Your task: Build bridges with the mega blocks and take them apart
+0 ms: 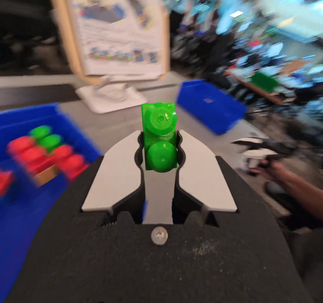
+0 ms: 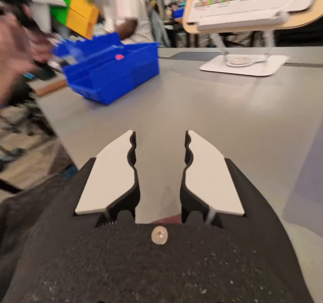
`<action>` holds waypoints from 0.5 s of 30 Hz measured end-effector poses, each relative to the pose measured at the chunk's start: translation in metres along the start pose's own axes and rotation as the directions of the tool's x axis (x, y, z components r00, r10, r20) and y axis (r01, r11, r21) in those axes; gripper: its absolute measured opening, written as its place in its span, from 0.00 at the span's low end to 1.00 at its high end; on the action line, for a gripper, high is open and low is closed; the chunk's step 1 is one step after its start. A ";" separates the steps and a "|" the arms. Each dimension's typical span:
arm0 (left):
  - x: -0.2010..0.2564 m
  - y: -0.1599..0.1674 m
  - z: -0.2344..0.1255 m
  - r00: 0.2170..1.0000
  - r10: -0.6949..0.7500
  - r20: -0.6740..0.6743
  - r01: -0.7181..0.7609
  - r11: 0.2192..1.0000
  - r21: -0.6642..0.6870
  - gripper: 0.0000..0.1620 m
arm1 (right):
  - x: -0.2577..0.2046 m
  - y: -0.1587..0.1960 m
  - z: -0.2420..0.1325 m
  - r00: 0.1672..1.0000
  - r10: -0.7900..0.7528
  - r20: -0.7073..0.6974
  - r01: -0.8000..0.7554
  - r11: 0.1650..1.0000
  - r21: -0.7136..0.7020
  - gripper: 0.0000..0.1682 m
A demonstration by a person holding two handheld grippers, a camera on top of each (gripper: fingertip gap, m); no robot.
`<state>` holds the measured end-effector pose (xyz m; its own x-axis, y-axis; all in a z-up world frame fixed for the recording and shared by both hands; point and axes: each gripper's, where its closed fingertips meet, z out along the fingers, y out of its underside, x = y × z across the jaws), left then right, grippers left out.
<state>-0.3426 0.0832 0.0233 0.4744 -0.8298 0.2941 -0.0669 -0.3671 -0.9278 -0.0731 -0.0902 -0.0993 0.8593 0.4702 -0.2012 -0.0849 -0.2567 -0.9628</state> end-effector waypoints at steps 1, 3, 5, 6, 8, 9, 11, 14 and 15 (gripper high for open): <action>0.026 -0.005 0.005 0.991 0.003 -0.131 0.003 0.999 0.045 0.21 | -0.009 -0.010 0.005 0.994 0.065 0.093 -0.067 0.998 0.021 0.33; 0.074 -0.005 0.017 0.920 0.009 -0.392 0.031 0.995 0.094 0.21 | -0.025 -0.044 0.015 0.936 0.205 0.287 -0.237 0.968 0.079 0.35; 0.102 0.002 0.035 0.850 -0.014 -0.527 0.078 0.992 0.099 0.21 | -0.046 -0.080 0.023 0.813 0.289 0.505 -0.383 0.919 0.091 0.37; 0.112 0.008 0.044 0.817 -0.040 -0.575 0.106 0.991 0.080 0.21 | -0.052 -0.092 0.031 0.774 0.298 0.559 -0.406 0.910 0.077 0.39; 0.130 0.016 0.060 0.759 -0.070 -0.648 0.149 0.987 0.067 0.21 | -0.061 -0.103 0.053 0.746 0.280 0.604 -0.395 0.917 0.062 0.43; 0.137 0.021 0.067 0.734 -0.086 -0.674 0.163 0.985 0.051 0.21 | -0.067 -0.108 0.061 0.725 0.274 0.632 -0.397 0.916 0.059 0.43; 0.149 0.031 0.078 0.697 -0.121 -0.707 0.181 0.983 0.010 0.21 | -0.075 -0.116 0.073 0.700 0.262 0.664 -0.413 0.907 0.078 0.41; 0.158 0.038 0.089 0.667 -0.154 -0.729 0.217 0.976 -0.007 0.22 | -0.078 -0.114 0.085 0.693 0.266 0.670 -0.444 0.890 0.106 0.32; 0.160 0.042 0.091 0.658 -0.163 -0.735 0.218 0.976 -0.022 0.21 | -0.080 -0.113 0.086 0.684 0.270 0.677 -0.453 0.886 0.104 0.27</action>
<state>-0.1897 -0.0263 0.0108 -0.3225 -0.7951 0.5136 0.0190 -0.5479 -0.8363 -0.1757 -0.0259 0.0095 0.2238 0.8243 -0.5200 -0.5168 -0.3520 -0.7804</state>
